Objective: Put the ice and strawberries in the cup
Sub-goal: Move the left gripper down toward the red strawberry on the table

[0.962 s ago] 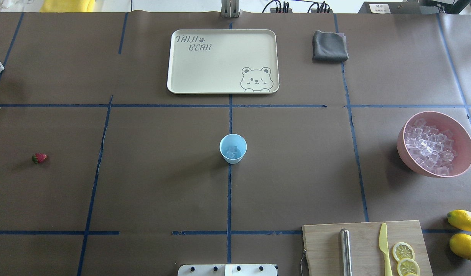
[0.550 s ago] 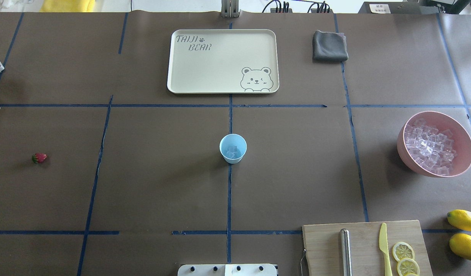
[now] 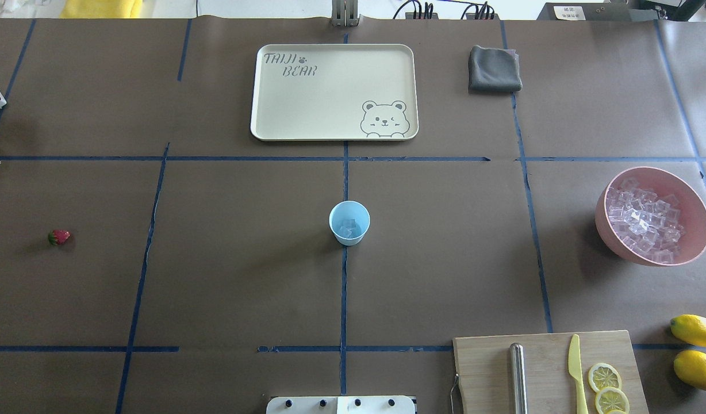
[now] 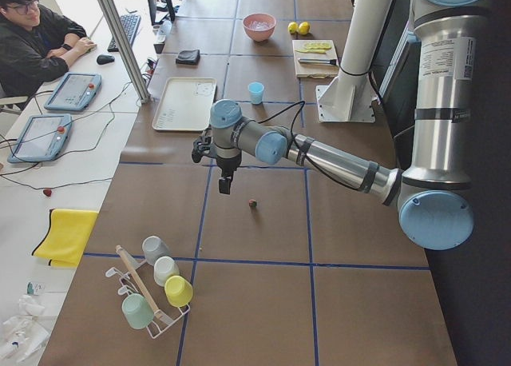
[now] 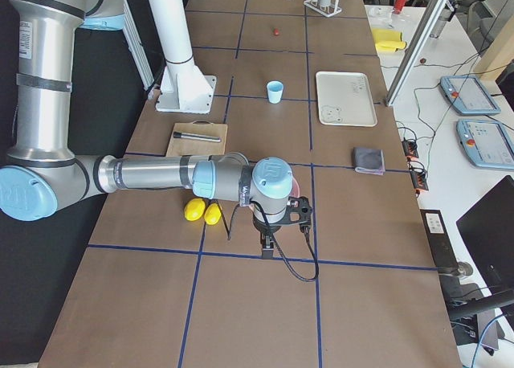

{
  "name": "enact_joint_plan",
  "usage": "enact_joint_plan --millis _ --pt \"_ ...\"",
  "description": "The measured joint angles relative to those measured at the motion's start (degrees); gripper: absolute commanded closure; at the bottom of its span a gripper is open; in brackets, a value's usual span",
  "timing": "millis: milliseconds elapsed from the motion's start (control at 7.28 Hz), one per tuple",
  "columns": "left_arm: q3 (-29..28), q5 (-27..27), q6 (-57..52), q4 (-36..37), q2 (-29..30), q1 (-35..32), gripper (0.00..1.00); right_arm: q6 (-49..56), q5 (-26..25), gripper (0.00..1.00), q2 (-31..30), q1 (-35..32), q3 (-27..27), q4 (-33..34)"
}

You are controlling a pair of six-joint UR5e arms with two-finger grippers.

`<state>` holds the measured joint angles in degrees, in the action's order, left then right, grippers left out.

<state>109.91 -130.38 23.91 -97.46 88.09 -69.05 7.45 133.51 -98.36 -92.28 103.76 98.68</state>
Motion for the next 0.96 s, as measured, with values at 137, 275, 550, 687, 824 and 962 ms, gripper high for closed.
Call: enact_joint_plan --millis 137,275,550,687,824,962 --pt "0.1 2.3 4.6 -5.0 -2.1 3.1 0.0 0.0 0.0 0.0 0.0 0.0 0.0 0.0" --pt "0.0 4.6 8.9 -9.7 -4.2 6.5 0.0 0.0 0.0 0.0 -0.1 0.0 0.0 -0.1" --pt "-0.9 10.1 15.0 -16.3 -6.7 13.3 0.0 0.0 0.0 0.0 -0.3 0.0 0.0 -0.1" --pt "-1.8 11.9 17.2 -18.9 -7.0 15.8 0.0 0.0 0.0 0.0 -0.4 0.0 0.0 -0.1" --pt "-3.6 12.8 19.1 -22.3 -7.1 17.5 0.0 -0.1 0.0 0.0 -0.4 0.0 0.0 -0.1" --pt "-6.1 13.1 20.3 -26.2 -7.1 18.8 0.0 -0.1 0.0 0.0 -0.5 0.0 0.0 -0.1"
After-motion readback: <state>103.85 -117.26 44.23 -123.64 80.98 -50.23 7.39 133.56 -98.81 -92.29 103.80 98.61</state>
